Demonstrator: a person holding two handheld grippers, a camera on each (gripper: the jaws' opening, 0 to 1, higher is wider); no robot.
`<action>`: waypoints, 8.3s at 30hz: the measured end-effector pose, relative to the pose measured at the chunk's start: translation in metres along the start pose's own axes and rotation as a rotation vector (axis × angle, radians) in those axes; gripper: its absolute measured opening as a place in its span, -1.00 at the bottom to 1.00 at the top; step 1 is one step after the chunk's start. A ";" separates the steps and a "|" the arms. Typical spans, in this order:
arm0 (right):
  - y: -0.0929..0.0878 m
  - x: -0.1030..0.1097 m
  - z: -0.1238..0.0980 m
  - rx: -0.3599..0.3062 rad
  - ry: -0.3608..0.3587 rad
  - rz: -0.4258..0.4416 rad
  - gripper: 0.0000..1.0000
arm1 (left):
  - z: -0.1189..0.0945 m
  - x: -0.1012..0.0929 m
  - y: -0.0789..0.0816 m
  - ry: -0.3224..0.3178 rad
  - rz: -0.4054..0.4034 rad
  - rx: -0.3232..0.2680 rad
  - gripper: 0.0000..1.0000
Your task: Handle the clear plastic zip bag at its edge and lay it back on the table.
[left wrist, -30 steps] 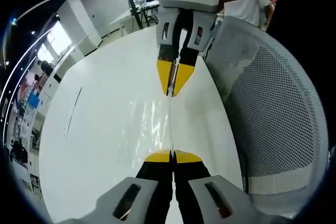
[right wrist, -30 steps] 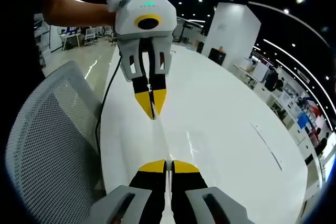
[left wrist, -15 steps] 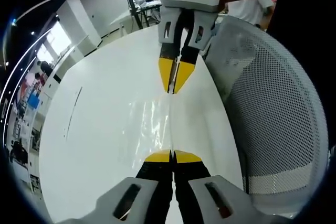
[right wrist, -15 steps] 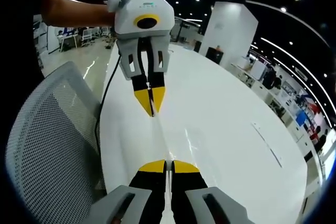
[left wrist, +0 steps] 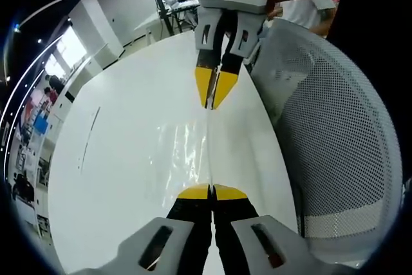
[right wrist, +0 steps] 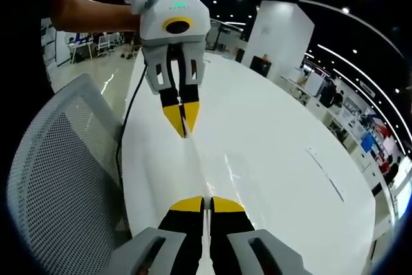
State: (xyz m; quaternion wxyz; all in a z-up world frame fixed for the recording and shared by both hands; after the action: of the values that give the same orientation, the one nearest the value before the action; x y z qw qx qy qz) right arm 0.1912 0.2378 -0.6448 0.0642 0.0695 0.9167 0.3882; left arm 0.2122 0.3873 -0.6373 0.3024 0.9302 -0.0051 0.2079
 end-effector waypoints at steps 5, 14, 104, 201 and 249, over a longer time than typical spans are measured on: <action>-0.002 0.000 -0.001 -0.001 -0.002 0.006 -1.00 | 0.001 0.001 0.000 0.001 0.002 0.002 -1.00; -0.004 0.000 -0.003 -0.002 -0.010 0.014 -1.00 | 0.001 0.001 0.000 -0.004 0.003 -0.001 -1.00; -0.015 0.003 -0.008 0.009 -0.023 0.039 -1.00 | -0.003 0.001 -0.007 -0.009 -0.016 0.001 -1.00; -0.003 0.006 -0.001 -0.018 0.137 0.145 -1.00 | -0.009 -0.016 0.014 0.027 0.062 -0.111 -1.00; 0.001 -0.001 -0.007 -0.017 0.136 0.147 -1.00 | -0.020 -0.010 0.067 0.089 0.042 -0.287 -0.64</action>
State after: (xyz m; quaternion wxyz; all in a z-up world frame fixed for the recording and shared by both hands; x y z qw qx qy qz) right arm 0.1911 0.2336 -0.6388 -0.0263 0.1094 0.9081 0.4034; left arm 0.1867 0.3427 -0.5889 0.4277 0.8670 -0.0407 0.2525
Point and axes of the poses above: the point that each gripper's makers call its tool centre point, and the gripper's own axes: z roughly forward along the fingers, x roughly to its left, y roughly out of its top, the point moved 6 cm from there along -z, roughly backward along the fingers, and after that the axes turned 14 degrees about y, right-handed, at the moved point
